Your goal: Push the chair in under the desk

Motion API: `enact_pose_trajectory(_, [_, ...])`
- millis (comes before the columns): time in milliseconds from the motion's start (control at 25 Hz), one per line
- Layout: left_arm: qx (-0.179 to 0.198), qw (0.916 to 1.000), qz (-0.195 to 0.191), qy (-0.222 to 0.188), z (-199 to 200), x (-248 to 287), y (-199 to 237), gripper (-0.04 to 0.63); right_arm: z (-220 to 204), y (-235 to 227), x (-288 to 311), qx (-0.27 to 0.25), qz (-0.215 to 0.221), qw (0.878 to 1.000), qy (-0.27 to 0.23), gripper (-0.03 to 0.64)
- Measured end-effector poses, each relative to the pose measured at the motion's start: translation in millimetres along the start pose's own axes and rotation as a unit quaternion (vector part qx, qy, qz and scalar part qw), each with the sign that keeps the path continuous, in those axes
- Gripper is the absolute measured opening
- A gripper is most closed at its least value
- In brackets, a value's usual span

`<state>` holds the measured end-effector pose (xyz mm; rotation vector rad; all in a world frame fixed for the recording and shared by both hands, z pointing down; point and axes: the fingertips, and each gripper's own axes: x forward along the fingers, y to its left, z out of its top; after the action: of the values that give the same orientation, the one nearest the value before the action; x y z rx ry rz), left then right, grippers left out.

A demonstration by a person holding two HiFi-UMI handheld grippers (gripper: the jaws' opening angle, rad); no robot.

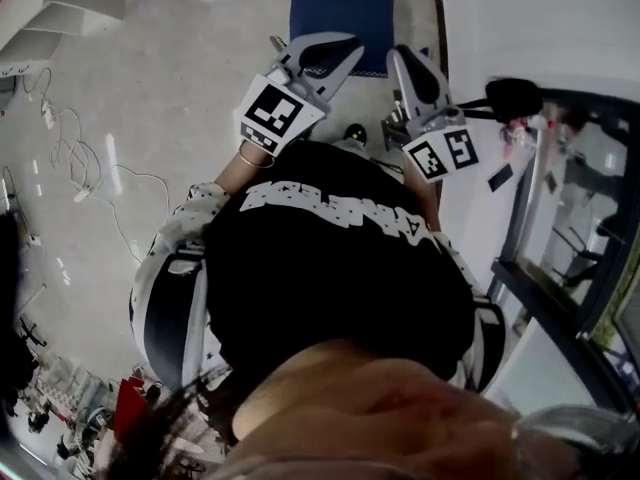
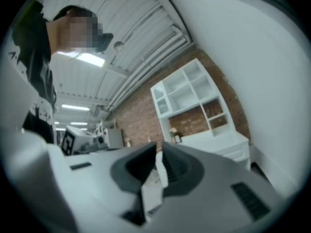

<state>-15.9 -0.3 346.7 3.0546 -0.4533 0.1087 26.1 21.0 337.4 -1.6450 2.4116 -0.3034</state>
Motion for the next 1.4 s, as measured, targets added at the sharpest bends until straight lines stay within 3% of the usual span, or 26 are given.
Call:
enact_pose_trajectory(120, [-0.002, 0.9992, 0.039, -0.002, 4.1, 2.1, 9.8, 0.037, 5.3, -5.0, 10.9, -0.002, 0.037, 0.999, 0.006, 0.034])
enact_pose_trajectory(320, [0.004, 0.9958, 0.092, 0.0, 5.5, 23.2, -17.4, 0.035, 13.5, -29.2, -20.3, 0.003, 0.08, 0.997, 0.009, 0.034])
enact_pose_trajectory(680, [-0.003, 0.9896, 0.144, 0.01, -7.4, 49.9, -41.1, 0.037, 9.5, -62.2, -45.0, 0.01, 0.119, 0.992, 0.027, 0.034])
enact_pose_trajectory(920, [-0.004, 0.9879, 0.153, 0.021, -16.9, 47.7, -45.0, 0.037, 2.0, -69.9, -48.8, 0.011, 0.12, 0.992, 0.037, 0.035])
enact_pose_trajectory(1400, [-0.019, 0.9917, 0.117, 0.05, -30.1, 56.9, -34.2, 0.088, -11.0, -80.3, -40.6, 0.012, 0.088, 0.994, 0.059, 0.083])
